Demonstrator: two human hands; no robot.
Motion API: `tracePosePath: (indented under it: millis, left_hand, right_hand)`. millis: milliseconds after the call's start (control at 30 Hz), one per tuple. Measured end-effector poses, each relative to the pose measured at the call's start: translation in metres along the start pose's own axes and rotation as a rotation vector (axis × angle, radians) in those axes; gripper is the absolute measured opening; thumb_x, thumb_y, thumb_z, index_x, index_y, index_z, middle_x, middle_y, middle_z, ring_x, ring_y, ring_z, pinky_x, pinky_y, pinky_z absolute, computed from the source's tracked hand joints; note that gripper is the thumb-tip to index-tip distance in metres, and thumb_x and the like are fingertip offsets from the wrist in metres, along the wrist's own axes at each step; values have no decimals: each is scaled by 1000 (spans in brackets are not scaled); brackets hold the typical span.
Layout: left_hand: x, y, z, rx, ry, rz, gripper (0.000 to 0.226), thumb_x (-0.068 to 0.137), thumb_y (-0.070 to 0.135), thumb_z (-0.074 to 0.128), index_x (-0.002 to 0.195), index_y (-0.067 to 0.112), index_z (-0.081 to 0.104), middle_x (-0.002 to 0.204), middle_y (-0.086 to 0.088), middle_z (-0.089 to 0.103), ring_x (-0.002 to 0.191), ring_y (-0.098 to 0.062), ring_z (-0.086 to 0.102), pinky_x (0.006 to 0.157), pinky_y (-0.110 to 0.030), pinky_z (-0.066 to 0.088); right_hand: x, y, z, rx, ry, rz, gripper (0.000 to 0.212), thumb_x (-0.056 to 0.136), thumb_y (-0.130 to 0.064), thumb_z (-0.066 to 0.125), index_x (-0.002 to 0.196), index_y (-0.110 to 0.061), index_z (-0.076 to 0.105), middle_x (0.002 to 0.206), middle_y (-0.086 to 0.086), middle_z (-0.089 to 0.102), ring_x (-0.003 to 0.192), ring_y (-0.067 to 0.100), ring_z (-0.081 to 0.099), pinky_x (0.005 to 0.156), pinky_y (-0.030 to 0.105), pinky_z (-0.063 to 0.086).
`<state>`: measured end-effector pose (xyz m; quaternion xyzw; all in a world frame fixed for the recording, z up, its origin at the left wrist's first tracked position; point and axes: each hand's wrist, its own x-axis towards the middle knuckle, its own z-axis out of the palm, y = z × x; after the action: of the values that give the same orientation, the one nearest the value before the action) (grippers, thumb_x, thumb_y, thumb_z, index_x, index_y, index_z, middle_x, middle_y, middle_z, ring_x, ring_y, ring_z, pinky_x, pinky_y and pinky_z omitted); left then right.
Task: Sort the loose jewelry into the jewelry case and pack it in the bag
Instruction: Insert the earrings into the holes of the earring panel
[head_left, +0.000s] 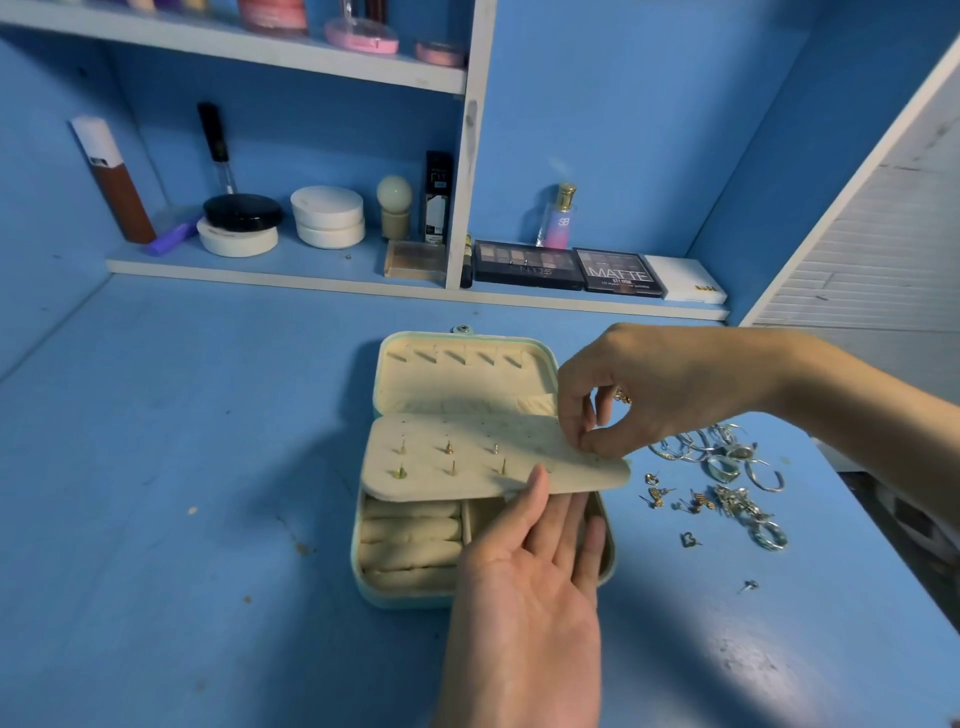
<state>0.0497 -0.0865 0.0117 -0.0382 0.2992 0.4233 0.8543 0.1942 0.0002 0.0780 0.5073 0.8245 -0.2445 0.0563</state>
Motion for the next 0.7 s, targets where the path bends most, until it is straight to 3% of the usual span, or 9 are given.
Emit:
tracePosePath:
  millis: [200, 433, 533, 600, 700]
  left_hand:
    - [3, -1, -5, -3, -22, -8, 33, 68, 15, 60, 95, -1, 69, 107, -15, 72, 113, -20, 59, 97, -34, 41]
    - [7, -4, -8, -11, -36, 26, 31, 66, 18, 65, 91, 3, 74, 106, -12, 72, 107, -17, 62, 94, -31, 42]
    - [5, -8, -12, 33, -107, 44, 67, 36, 19, 93, 99, 6, 76, 109, -7, 72, 102, -14, 68, 90, -30, 43]
    - [4, -8, -14, 61, -95, 49, 81, 20, 8, 91, 99, 6, 76, 110, -5, 72, 99, -11, 68, 90, -29, 43]
    - [9, -8, -8, 130, -83, 65, 63, 41, 5, 76, 104, 4, 73, 110, -4, 72, 106, -12, 66, 96, -30, 42]
  right_hand:
    - [-1, 11, 10, 136, 27, -18, 14, 77, -12, 66, 71, -25, 66, 76, -10, 59, 70, 6, 53, 69, 25, 46]
    - [-12, 24, 21, 303, 137, -51, 10, 82, -9, 65, 86, -18, 69, 85, -9, 67, 78, 13, 60, 75, 22, 47]
    - [-19, 29, 25, 391, 174, -59, 23, 76, -5, 56, 94, -18, 63, 88, -4, 66, 84, 19, 60, 78, 27, 48]
    - [-23, 31, 27, 452, 186, -73, 33, 72, 2, 53, 97, -18, 58, 90, -1, 64, 86, 20, 60, 78, 29, 48]
    - [-25, 33, 31, 505, 241, -94, 31, 74, 3, 56, 98, -17, 56, 90, 2, 63, 86, 22, 60, 77, 29, 49]
